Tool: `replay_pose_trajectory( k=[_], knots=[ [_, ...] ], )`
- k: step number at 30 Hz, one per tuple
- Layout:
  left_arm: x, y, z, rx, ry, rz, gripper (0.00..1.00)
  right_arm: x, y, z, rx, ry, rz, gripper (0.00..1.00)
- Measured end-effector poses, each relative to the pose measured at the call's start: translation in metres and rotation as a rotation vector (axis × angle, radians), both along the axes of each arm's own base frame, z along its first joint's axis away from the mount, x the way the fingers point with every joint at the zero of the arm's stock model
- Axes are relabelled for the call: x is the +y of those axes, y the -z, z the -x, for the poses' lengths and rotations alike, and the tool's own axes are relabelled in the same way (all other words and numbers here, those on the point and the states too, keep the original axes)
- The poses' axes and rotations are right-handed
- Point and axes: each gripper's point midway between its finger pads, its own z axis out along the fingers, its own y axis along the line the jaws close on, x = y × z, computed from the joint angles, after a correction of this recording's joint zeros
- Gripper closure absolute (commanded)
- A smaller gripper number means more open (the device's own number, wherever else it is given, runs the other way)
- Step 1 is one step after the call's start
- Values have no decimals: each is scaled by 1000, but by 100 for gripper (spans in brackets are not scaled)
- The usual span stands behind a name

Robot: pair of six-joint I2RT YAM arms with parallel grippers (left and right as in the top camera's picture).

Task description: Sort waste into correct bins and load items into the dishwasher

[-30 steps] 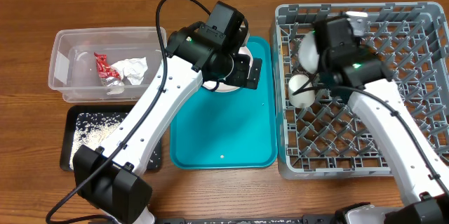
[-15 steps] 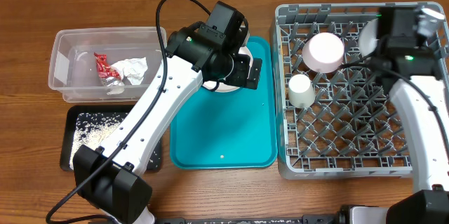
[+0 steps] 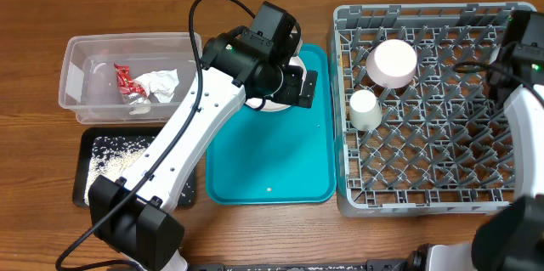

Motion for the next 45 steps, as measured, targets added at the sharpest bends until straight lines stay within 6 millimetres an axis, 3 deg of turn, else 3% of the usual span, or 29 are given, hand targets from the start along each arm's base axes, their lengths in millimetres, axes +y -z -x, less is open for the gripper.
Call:
replay_pose_trajectory(
  k=[4, 9, 16, 20, 23, 26, 33, 38, 45],
  knots=[
    [0, 0, 0, 0, 0, 0, 0, -22, 18, 13, 143, 67, 64, 96],
    [0, 0, 0, 0, 0, 0, 0, -37, 21, 21, 320, 104, 186, 96],
    [0, 0, 0, 0, 0, 0, 0, -41, 32, 25, 492, 73, 214, 96],
    [0, 0, 0, 0, 0, 0, 0, -35, 44, 21, 498, 17, 150, 95],
    [0, 0, 0, 0, 0, 0, 0, -34, 48, 16, 471, -11, 108, 88],
    [0, 0, 0, 0, 0, 0, 0, -26, 58, 9, 464, -66, 49, 88],
    [0, 0, 0, 0, 0, 0, 0, -5, 60, -8, 442, -142, 37, 87],
    [0, 0, 0, 0, 0, 0, 0, 31, 70, -30, 456, -277, 6, 70],
    [0, 0, 0, 0, 0, 0, 0, 46, 76, -35, 472, -341, -23, 68]
  ],
)
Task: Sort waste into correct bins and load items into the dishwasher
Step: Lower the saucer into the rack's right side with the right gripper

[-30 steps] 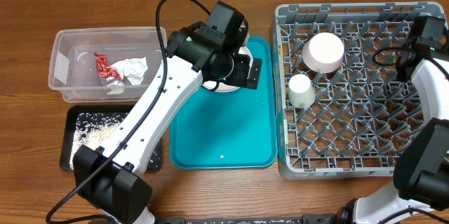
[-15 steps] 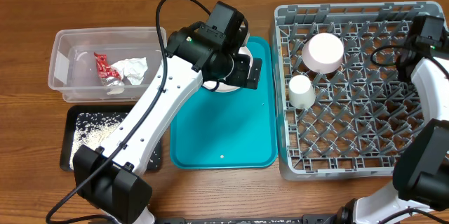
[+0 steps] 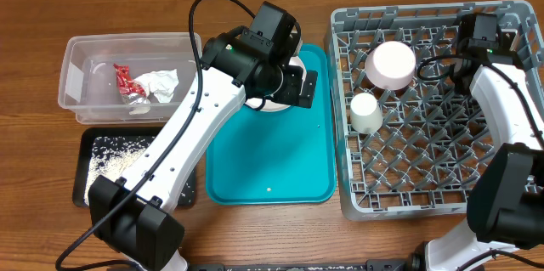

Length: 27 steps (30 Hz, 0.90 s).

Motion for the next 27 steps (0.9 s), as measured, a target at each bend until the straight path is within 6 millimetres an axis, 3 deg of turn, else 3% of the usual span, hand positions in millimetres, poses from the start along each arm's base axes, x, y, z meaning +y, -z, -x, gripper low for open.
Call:
replay_pose_trajectory(
  k=[2, 6, 14, 21, 27],
  knots=[
    [0, 0, 0, 0, 0, 0, 0, 2, 2, 0, 3, -7, -18, 67],
    [0, 0, 0, 0, 0, 0, 0, 6, 8, 6, 40, -15, -47, 45],
    [0, 0, 0, 0, 0, 0, 0, 12, 16, 23, 131, -21, -81, 19],
    [0, 0, 0, 0, 0, 0, 0, 14, 14, 35, 178, -21, -91, 11],
    [0, 0, 0, 0, 0, 0, 0, 16, -14, 49, 148, -21, -85, 4]
  ],
)
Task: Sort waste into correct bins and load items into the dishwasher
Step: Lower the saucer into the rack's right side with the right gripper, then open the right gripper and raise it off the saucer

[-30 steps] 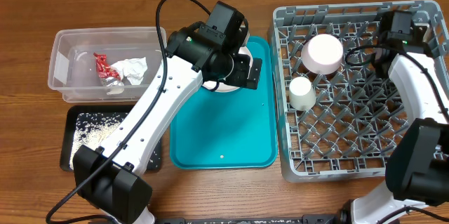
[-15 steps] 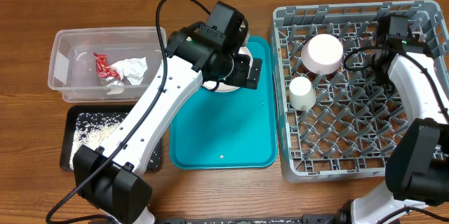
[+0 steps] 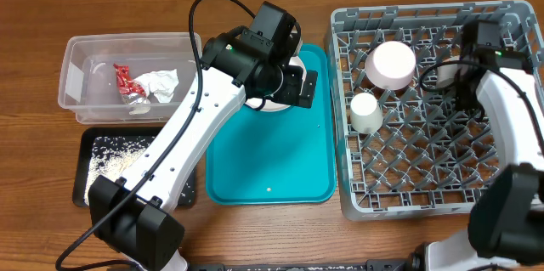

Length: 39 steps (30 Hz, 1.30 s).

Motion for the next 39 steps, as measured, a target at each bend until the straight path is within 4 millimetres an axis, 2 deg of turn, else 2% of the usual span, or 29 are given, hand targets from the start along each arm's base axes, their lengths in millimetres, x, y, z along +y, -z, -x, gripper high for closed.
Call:
replay_pose_trajectory(
  k=[5, 11, 14, 16, 18, 20, 21, 26, 30, 32, 35, 38, 39],
  knots=[
    [0, 0, 0, 0, 0, 0, 0, 2, -26, 12, -54, 10, 7, 4],
    [0, 0, 0, 0, 0, 0, 0, 3, -49, 18, -138, 24, 17, 2],
    [0, 0, 0, 0, 0, 0, 0, 5, -56, 16, -186, 20, 3, 8],
    [0, 0, 0, 0, 0, 0, 0, 10, -62, 9, -250, 12, -29, 27],
    [0, 0, 0, 0, 0, 0, 0, 15, -65, 2, -298, -5, -63, 55],
    [0, 0, 0, 0, 0, 0, 0, 21, -70, -7, -362, -25, -108, 88],
    [0, 0, 0, 0, 0, 0, 0, 26, -73, -13, -400, -40, -134, 95],
    [0, 0, 0, 0, 0, 0, 0, 47, -87, -53, -584, -138, -274, 96],
    [0, 0, 0, 0, 0, 0, 0, 68, -107, -86, -734, -251, -380, 95],
    [0, 0, 0, 0, 0, 0, 0, 74, -110, -97, -771, -282, -416, 62],
    [0, 0, 0, 0, 0, 0, 0, 79, -96, -109, -754, -303, -453, 63],
    [0, 0, 0, 0, 0, 0, 0, 81, -69, -120, -704, -297, -489, 63],
    [0, 0, 0, 0, 0, 0, 0, 81, -60, -122, -686, -292, -499, 66]
  ],
)
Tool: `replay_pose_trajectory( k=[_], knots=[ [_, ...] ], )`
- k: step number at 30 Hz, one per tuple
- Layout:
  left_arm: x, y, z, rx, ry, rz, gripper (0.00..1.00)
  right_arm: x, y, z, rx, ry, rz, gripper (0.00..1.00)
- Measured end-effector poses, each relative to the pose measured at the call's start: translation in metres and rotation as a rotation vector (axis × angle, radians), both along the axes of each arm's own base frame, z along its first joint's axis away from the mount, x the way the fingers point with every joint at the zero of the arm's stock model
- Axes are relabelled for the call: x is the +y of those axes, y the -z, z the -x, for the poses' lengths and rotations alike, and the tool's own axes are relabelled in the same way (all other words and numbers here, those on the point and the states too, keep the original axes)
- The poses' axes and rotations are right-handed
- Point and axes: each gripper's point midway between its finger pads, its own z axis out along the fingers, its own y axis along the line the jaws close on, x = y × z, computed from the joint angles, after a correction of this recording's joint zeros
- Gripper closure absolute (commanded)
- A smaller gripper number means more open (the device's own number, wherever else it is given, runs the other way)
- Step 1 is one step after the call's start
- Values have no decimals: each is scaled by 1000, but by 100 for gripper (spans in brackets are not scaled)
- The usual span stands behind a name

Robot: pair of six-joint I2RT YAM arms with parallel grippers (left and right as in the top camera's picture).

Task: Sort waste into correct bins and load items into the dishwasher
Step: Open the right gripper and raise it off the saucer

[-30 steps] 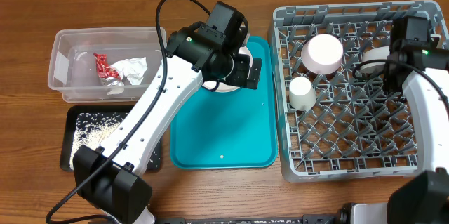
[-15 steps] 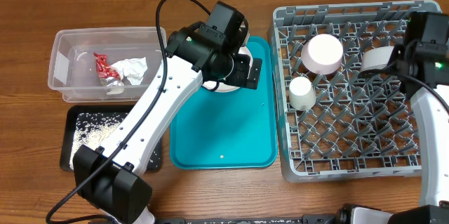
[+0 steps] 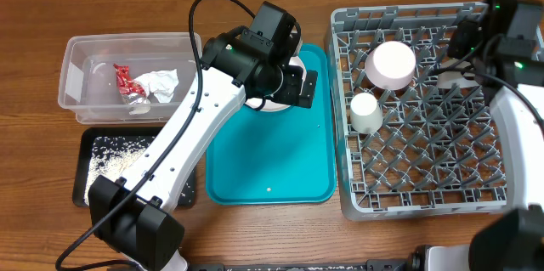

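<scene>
In the overhead view my left gripper (image 3: pixel 299 87) hangs over the far end of the teal tray (image 3: pixel 270 165), right above a white dish (image 3: pixel 270 104) that it mostly hides. Whether its fingers are shut on the dish does not show. The grey dishwasher rack (image 3: pixel 425 182) holds an upturned white bowl (image 3: pixel 391 62) and a small white cup (image 3: pixel 366 111). My right gripper (image 3: pixel 462 42) is above the rack's far right part, to the right of the bowl. Its fingers are dark against the rack and I cannot make out their state.
A clear plastic bin (image 3: pixel 78 80) at the far left holds crumpled white paper and a red wrapper (image 3: pixel 124 81). In front of it lies a black tray (image 3: pixel 98 143) with white crumbs. My left arm crosses from the front left over the tray's left edge.
My right arm has pulled back towards the far right corner of the rack, and its gripper is now farther from the rack's middle. The left arm, bowl and cup are unchanged.
At first my right arm was at the rack's right edge. Then its gripper was over the rack beside the upturned bowl, then lower towards the rack's middle, and now it is back at the far right. My left gripper has stayed over the white dish throughout.
</scene>
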Motion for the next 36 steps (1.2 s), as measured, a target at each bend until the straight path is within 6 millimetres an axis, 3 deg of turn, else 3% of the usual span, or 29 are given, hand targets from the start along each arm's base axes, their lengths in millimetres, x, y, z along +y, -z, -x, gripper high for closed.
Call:
replay_pose_trajectory(
  k=[2, 3, 6, 9, 16, 21, 24, 30, 36],
  knots=[
    [0, 0, 0, 0, 0, 0, 0, 0, 18, -3, 43, -6, -11, 87],
    [0, 0, 0, 0, 0, 0, 0, 0, 26, -2, 67, -4, -15, 93],
    [0, 0, 0, 0, 0, 0, 0, -5, 40, 6, 131, 25, 1, 95],
    [0, 0, 0, 0, 0, 0, 0, -16, 45, 18, 181, 75, 48, 95],
    [0, 0, 0, 0, 0, 0, 0, -34, 55, 66, 363, 175, 129, 95],
    [0, 0, 0, 0, 0, 0, 0, -35, 46, 70, 338, 213, 120, 93],
    [0, 0, 0, 0, 0, 0, 0, -23, 41, 67, 313, 182, 73, 86],
    [0, 0, 0, -1, 0, 0, 0, 14, 28, 69, 274, 70, -35, 83],
    [0, 0, 0, -1, 0, 0, 0, 24, 30, 81, 309, 55, -92, 84]
  ],
)
